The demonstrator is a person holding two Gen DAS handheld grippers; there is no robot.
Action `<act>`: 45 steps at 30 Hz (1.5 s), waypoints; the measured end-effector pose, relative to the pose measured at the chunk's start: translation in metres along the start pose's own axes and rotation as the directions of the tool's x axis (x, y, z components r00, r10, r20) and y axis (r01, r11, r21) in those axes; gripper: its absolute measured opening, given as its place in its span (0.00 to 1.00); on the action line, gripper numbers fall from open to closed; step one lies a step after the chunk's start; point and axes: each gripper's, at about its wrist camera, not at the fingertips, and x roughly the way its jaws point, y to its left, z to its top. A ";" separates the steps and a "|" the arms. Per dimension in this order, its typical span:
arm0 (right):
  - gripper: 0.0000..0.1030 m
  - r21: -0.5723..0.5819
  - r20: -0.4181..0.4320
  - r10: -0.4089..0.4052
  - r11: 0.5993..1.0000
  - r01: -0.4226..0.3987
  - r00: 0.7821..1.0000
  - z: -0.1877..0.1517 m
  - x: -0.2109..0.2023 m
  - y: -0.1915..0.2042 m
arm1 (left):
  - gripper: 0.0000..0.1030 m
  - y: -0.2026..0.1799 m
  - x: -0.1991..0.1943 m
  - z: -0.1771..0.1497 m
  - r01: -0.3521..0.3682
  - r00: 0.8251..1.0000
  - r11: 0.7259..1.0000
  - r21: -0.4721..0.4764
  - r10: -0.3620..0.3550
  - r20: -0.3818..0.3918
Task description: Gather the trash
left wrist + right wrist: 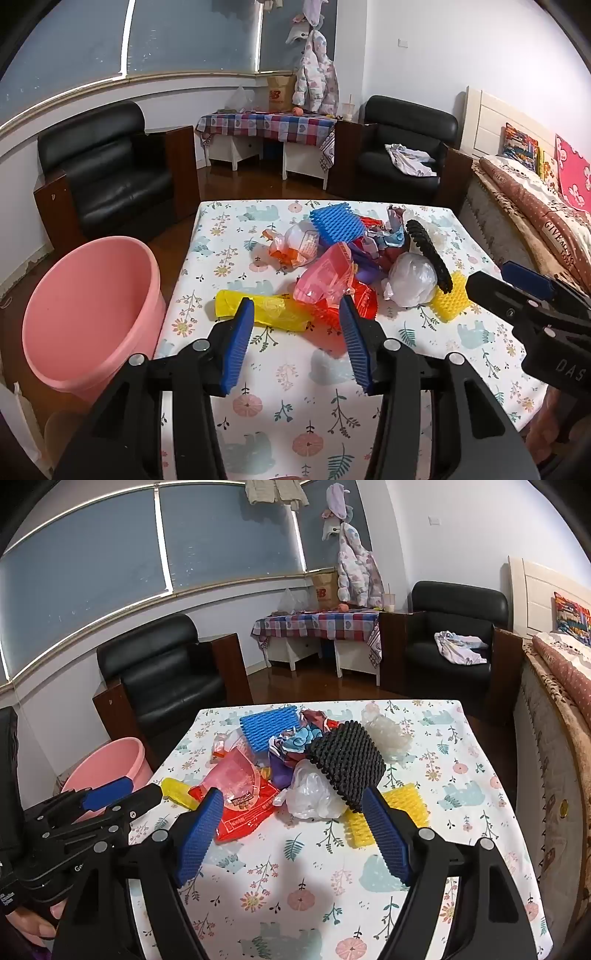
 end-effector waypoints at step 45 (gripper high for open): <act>0.74 0.018 0.010 0.021 1.000 -0.022 1.000 -0.004 -0.003 -0.002 | 0.47 0.005 0.000 -0.001 -0.002 1.000 1.000 -0.009 0.002 0.000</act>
